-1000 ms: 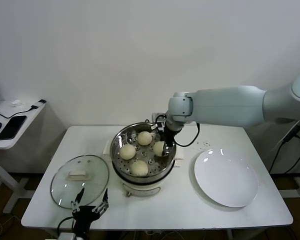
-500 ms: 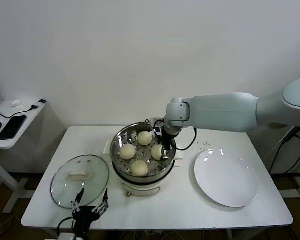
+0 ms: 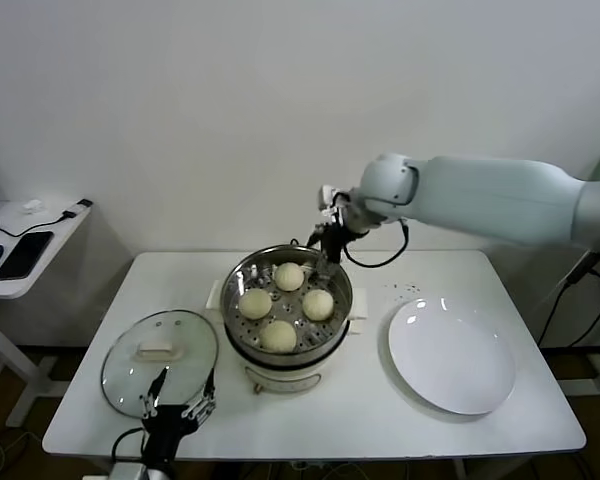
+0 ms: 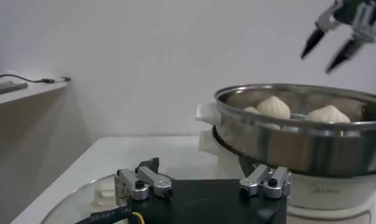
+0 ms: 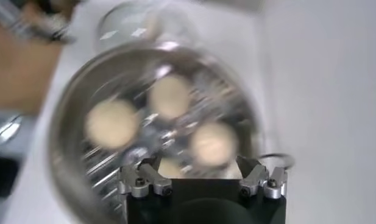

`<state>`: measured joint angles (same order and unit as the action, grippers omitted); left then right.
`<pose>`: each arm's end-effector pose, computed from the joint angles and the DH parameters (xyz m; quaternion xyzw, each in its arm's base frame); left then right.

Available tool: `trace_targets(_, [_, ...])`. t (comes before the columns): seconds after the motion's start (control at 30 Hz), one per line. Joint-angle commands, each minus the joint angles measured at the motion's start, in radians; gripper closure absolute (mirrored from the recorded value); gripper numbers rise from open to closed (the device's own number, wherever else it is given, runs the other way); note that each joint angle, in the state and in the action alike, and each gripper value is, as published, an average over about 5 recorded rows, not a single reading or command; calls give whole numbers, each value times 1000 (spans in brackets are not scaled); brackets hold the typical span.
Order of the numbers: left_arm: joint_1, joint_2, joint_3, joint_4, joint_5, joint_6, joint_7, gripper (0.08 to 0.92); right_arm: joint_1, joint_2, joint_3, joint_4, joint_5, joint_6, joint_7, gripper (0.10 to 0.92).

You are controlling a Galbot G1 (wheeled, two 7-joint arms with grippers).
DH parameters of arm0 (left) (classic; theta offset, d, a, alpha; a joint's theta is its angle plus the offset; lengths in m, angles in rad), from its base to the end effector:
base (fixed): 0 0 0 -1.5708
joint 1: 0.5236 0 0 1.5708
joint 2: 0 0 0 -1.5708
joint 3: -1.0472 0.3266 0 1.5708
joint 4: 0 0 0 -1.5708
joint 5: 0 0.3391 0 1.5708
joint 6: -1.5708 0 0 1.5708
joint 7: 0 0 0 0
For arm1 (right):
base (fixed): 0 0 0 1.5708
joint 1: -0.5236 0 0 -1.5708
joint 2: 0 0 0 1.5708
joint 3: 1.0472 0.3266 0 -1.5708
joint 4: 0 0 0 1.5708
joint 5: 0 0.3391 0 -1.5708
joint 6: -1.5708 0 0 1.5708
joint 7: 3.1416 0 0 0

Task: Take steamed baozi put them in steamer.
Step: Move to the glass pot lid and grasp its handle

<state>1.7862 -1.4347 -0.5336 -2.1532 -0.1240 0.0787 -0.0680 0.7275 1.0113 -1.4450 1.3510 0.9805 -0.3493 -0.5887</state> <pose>0.1161 0.0218 -0.2930 0.0007 -0.9929 -0.0004 0.1191 0.5170 0.0460 -0.0240 0.5186 -0.7067 0.4191 0.2365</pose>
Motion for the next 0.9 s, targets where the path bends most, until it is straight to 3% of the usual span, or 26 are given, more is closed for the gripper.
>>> trace_targets(0.03, [-25, 25, -20, -1, -66, -10, -12, 177, -328, -350, 537, 76, -101, 80, 446, 203])
trace_targets(0.2, [-47, 37, -31, 9, -70, -22, -9, 177, -816, -493, 1009, 180, -233, 105, 555, 203])
trace_targets(0.33, [-59, 48, -34, 21, -65, -47, 14, 177, -1301, -509, 1461, 230, -351, 174, 559, 203])
trace_targets(0.57, [-67, 58, -49, 37, -43, -48, 26, 177, -1915, -325, 2014, 255, -401, 362, 489, 203])
trace_targets(0.9, [-89, 72, -63, 90, 64, -111, 3, 177, -2189, -23, 2136, 237, -438, 555, 454, 203])
